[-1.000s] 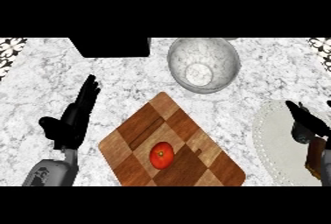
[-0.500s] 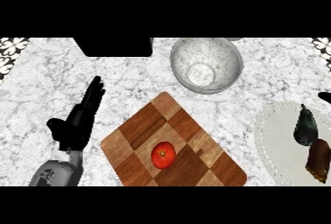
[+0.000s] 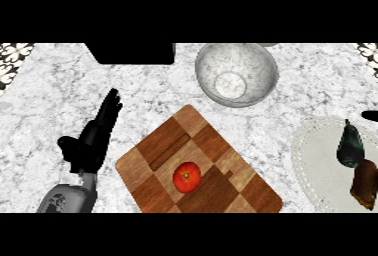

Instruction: Pick the eggplant from the placemat and place it in the bowl

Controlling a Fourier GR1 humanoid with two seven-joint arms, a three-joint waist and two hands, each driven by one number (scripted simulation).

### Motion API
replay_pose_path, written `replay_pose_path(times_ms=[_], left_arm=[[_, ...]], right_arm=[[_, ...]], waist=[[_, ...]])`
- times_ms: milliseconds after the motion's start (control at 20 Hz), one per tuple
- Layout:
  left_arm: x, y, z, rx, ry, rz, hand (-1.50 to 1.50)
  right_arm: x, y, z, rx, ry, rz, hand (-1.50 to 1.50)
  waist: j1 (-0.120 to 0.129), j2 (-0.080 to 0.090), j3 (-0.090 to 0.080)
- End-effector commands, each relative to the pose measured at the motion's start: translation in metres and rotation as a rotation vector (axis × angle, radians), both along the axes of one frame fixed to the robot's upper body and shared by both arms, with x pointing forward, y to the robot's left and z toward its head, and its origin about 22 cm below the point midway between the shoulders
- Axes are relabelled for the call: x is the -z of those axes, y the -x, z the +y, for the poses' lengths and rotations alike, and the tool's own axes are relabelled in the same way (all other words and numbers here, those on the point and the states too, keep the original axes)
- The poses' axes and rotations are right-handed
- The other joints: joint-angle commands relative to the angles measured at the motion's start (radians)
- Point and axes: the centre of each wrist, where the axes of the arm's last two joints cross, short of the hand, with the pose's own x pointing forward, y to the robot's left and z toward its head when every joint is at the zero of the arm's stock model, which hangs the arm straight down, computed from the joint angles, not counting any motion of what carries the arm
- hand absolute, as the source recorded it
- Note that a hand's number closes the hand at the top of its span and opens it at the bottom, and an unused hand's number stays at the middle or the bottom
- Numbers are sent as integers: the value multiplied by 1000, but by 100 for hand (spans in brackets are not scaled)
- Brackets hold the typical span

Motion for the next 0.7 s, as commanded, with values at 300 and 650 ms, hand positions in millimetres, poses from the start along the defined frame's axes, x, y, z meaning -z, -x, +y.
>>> replay_pose_path(times_ms=[300, 650], left_arm=[[-5, 0, 12, -1, 4, -12, 0], [-10, -3, -2, -9, 0, -16, 0]], right_arm=[[23, 10, -5, -64, -112, 156, -150], [20, 21, 6, -49, -121, 62, -150]], waist=[[-5, -1, 0], [-5, -1, 0]])
